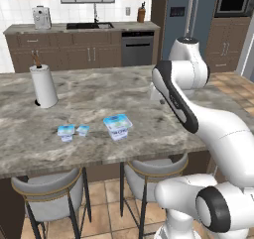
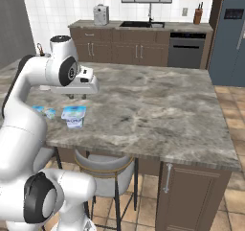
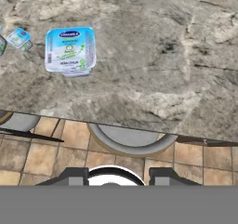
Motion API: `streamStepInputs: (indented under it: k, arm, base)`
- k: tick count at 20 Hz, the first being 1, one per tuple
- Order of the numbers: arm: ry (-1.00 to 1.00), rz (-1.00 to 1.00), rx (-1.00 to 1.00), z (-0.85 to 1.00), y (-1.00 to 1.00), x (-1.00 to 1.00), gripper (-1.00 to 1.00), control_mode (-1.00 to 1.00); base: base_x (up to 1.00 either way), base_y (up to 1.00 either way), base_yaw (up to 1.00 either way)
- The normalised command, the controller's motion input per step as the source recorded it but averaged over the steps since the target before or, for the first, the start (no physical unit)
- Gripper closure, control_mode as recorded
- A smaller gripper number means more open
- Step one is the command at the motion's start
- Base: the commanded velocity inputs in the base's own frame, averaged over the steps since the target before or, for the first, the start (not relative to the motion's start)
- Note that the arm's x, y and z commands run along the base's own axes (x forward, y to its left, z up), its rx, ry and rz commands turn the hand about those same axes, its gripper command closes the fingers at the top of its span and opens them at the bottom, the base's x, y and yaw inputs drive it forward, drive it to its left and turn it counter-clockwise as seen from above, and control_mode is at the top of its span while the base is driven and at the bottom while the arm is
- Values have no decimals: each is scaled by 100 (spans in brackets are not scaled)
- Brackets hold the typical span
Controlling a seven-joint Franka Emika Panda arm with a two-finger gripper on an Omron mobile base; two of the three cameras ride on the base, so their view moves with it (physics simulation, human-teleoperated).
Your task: Stack the yogurt containers by placing the smaller containers on top of the larger containers.
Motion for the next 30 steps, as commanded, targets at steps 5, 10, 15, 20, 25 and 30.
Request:
streamStepInputs:
  k: [5,10,15,20,25,30]
  arm:
    - [0,3,0,-1,3,-17,-100,-100]
    - [0,5,0,-1,23,-25,-100,-100]
    - [0,7,-1,-1,41,-24,-100,-100]
    - [0,7,-3,-2,49,-17,-100,-100]
    - [0,6,-3,-16,54,-5,-100,-100]
    - [0,5,-5,-22,54,0,-100,-100]
  base:
    - [0,0,0]
    - [0,0,0]
    - [0,0,0]
    - [0,0,0]
    - [0,0,0]
    - [0,0,0]
